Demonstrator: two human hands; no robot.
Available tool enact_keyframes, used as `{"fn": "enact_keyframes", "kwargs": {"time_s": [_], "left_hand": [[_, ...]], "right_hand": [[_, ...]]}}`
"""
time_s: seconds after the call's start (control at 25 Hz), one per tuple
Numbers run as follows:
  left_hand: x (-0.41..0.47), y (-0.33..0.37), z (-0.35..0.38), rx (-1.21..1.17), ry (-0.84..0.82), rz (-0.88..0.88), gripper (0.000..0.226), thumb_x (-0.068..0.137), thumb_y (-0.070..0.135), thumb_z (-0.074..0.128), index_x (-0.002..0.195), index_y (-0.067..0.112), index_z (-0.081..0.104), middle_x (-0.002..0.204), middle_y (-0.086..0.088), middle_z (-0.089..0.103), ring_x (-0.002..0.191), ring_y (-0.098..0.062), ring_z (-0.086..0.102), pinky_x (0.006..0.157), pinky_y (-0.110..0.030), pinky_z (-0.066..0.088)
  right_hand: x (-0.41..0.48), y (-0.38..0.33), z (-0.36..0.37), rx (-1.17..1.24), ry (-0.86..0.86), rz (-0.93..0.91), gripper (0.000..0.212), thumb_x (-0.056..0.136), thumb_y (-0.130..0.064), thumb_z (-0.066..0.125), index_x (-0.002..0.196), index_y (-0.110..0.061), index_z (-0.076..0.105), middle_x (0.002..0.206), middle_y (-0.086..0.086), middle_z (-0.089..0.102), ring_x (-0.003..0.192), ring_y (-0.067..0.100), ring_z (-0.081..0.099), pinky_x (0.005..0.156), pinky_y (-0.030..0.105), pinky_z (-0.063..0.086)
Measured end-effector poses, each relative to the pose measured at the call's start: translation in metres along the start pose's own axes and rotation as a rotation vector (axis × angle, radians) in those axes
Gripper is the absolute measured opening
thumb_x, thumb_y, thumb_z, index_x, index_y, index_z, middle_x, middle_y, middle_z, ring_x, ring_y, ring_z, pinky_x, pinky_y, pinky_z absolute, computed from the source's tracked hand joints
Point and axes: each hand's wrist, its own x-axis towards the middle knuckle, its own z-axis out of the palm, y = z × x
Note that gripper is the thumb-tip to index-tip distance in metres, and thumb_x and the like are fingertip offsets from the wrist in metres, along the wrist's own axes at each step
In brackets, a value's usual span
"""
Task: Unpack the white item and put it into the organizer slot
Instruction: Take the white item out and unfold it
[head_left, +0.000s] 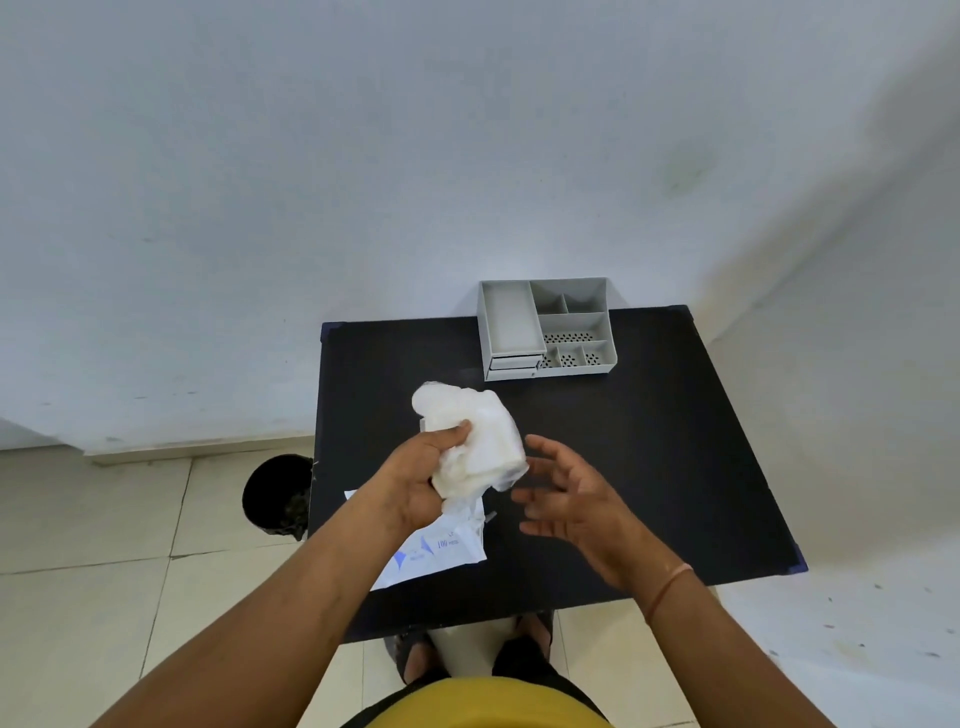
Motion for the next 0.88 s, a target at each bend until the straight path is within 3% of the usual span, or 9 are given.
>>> {"fn": "enact_keyframes", "kwargs": {"time_s": [0.08, 0.16, 0.24, 0.32, 0.4, 0.64, 0.76, 0.88], "left_hand": [[0.0, -0.001, 0.004, -0.051, -0.002, -0.001, 0.039, 0.096, 0.021, 0.078, 0.13, 0.007, 0.067, 0.119, -0.021, 0.077, 0.1, -0.038, 0.075, 0.069, -0.048, 0.066], [0.002, -0.002, 0.006, -0.145, -0.031, 0.017, 0.044, 0.096, 0.02, 0.078, 0.136, 0.009, 0.064, 0.131, -0.023, 0.073, 0.115, -0.046, 0.071, 0.085, -0.063, 0.063], [0.005, -0.001, 0.005, -0.217, -0.04, 0.048, 0.052, 0.096, 0.02, 0.078, 0.144, 0.013, 0.059, 0.14, -0.023, 0.068, 0.124, -0.049, 0.066, 0.093, -0.07, 0.058], [0.008, 0.001, 0.002, -0.247, -0.066, 0.076, 0.055, 0.097, 0.023, 0.078, 0.148, 0.017, 0.057, 0.143, -0.022, 0.067, 0.127, -0.048, 0.066, 0.088, -0.068, 0.062], [0.009, 0.003, -0.001, -0.267, -0.094, 0.094, 0.056, 0.097, 0.024, 0.076, 0.15, 0.018, 0.057, 0.143, -0.02, 0.068, 0.128, -0.046, 0.066, 0.084, -0.063, 0.065], [0.007, 0.011, 0.004, -0.224, -0.061, 0.115, 0.051, 0.095, 0.005, 0.075, 0.144, 0.01, 0.061, 0.139, -0.02, 0.071, 0.123, -0.043, 0.069, 0.082, -0.063, 0.065], [0.008, 0.012, 0.004, -0.133, -0.023, 0.125, 0.053, 0.092, 0.002, 0.078, 0.142, 0.011, 0.062, 0.136, -0.021, 0.072, 0.121, -0.046, 0.07, 0.098, -0.071, 0.057], [0.007, 0.012, 0.005, -0.094, -0.012, 0.119, 0.052, 0.092, 0.006, 0.08, 0.14, 0.014, 0.063, 0.133, -0.02, 0.074, 0.12, -0.045, 0.071, 0.101, -0.071, 0.056]], "right_hand": [[-0.002, -0.001, 0.006, -0.111, -0.039, -0.075, 0.081, 0.083, -0.007, 0.084, 0.147, -0.04, 0.046, 0.137, -0.013, 0.063, 0.12, 0.015, 0.069, 0.092, 0.036, 0.062], [0.004, -0.005, 0.013, -0.345, 0.12, -0.24, 0.079, 0.077, -0.022, 0.091, 0.144, -0.041, 0.052, 0.139, -0.02, 0.058, 0.12, 0.004, 0.065, 0.09, 0.022, 0.059], [0.011, -0.008, 0.015, -0.63, 0.334, -0.383, 0.054, 0.078, -0.032, 0.09, 0.128, -0.036, 0.069, 0.14, -0.019, 0.056, 0.117, 0.002, 0.063, 0.093, 0.018, 0.058], [0.011, -0.007, 0.018, -0.754, 0.468, -0.444, 0.027, 0.083, -0.031, 0.085, 0.108, -0.026, 0.08, 0.132, -0.013, 0.061, 0.106, 0.005, 0.066, 0.09, 0.015, 0.057], [0.007, -0.003, 0.021, -0.794, 0.526, -0.481, 0.02, 0.086, -0.031, 0.082, 0.104, -0.023, 0.081, 0.119, -0.01, 0.066, 0.098, 0.007, 0.069, 0.087, 0.015, 0.059], [0.001, -0.006, 0.034, -0.61, 0.551, -0.474, 0.041, 0.089, -0.023, 0.081, 0.127, -0.03, 0.067, 0.102, -0.015, 0.069, 0.096, -0.004, 0.067, 0.079, 0.005, 0.054], [-0.001, -0.019, 0.032, -0.761, 0.468, -0.479, 0.041, 0.09, -0.019, 0.079, 0.127, -0.03, 0.07, 0.097, -0.017, 0.071, 0.094, 0.0, 0.068, 0.091, 0.014, 0.057], [-0.001, -0.035, 0.026, -0.953, 0.301, -0.478, 0.04, 0.088, -0.021, 0.08, 0.125, -0.035, 0.071, 0.1, -0.02, 0.068, 0.107, 0.003, 0.059, 0.097, 0.021, 0.049]]}}
